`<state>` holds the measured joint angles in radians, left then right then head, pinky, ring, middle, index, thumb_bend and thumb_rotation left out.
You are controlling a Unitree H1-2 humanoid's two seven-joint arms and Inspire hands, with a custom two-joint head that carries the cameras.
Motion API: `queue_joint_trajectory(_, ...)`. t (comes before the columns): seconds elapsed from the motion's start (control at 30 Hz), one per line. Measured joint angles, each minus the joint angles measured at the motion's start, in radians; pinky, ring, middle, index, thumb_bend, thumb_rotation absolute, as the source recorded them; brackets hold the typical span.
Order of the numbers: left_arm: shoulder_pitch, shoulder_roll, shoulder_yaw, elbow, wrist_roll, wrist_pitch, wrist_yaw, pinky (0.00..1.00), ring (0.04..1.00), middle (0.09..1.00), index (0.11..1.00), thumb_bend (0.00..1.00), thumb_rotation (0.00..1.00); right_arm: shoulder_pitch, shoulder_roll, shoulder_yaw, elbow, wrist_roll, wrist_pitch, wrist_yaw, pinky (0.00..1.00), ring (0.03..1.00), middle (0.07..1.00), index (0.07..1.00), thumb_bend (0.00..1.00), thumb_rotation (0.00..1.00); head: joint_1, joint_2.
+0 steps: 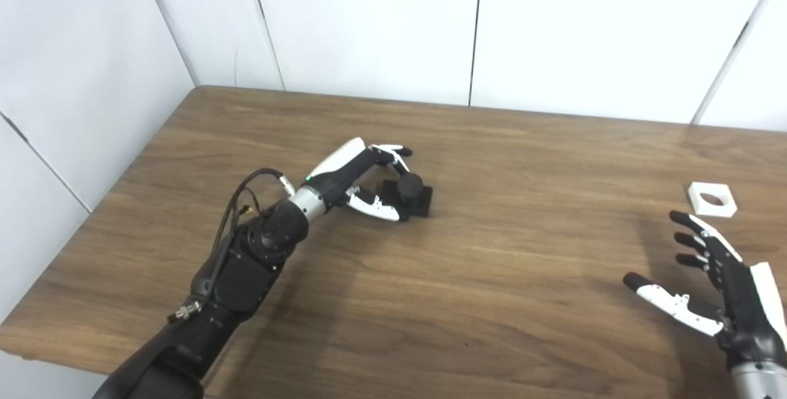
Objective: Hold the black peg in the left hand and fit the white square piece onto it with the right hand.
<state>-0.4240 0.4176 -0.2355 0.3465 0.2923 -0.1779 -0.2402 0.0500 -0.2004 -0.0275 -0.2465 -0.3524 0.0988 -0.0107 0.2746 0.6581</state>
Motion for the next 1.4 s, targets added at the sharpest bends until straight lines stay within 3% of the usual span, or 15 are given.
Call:
queue_joint_trajectory(0.57, 0.028, -0.001, -0.039, -0.072, -0.007, -0.039, -0.076, 0.87, 0.941, 0.885, 0.492, 0.52, 0.07, 0.0, 0.009, 0.007, -0.02, -0.016, 0.004, 0.0, 0.72, 0.833, 0.892, 0.826, 0.73, 0.37, -0.048, 0.018)
queue_joint_trajectory(0.97, 0.038, -0.006, -0.056, -0.093, -0.012, -0.048, -0.089, 0.86, 0.936, 0.879, 0.491, 0.52, 0.07, 0.0, 0.016, 0.013, -0.022, -0.033, 0.004, 0.0, 0.7, 0.823, 0.894, 0.83, 0.71, 0.35, -0.069, 0.025)
queue_joint_trajectory(1.4, 0.047, -0.053, -0.148, -0.129, 0.025, -0.102, -0.117, 0.93, 0.941, 0.883, 0.492, 0.52, 0.08, -0.002, 0.035, 0.017, -0.058, -0.073, 0.023, -0.002, 0.71, 0.835, 0.899, 0.835, 0.68, 0.34, -0.135, 0.049)
